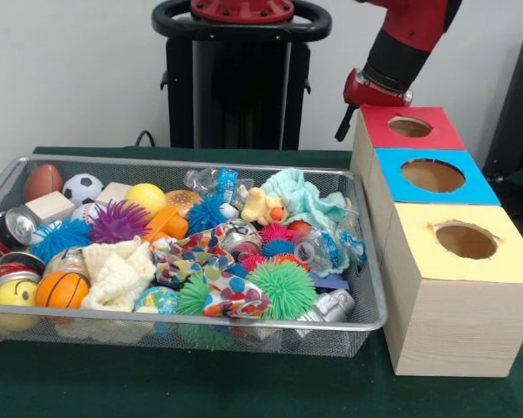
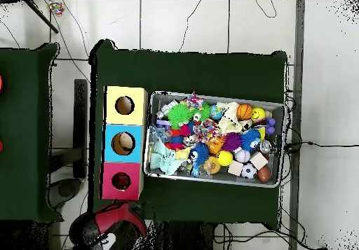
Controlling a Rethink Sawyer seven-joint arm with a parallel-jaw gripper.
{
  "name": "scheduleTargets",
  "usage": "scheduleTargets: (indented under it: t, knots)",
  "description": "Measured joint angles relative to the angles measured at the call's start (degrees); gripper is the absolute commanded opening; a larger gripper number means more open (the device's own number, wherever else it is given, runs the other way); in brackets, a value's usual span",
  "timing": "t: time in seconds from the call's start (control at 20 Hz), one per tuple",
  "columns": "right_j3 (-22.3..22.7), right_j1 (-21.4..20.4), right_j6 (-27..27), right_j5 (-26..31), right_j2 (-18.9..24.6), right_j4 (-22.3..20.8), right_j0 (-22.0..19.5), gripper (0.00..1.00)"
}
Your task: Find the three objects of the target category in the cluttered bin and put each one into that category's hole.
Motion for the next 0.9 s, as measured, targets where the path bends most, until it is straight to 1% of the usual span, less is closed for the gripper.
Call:
scheduleTargets:
  t: [0.4, 0.7, 0.9]
  knots:
    - [-0.9, 0.9, 0.0, 0.3, -1.2, -0.7, 1.1, 1.0]
    - [-3.2, 1.1, 0.0, 4.9, -2.8, -1.9, 3.2, 1.0]
    - [-4.1, 1.0, 0.0, 7.7, -2.9, -2.3, 3.4, 1.0]
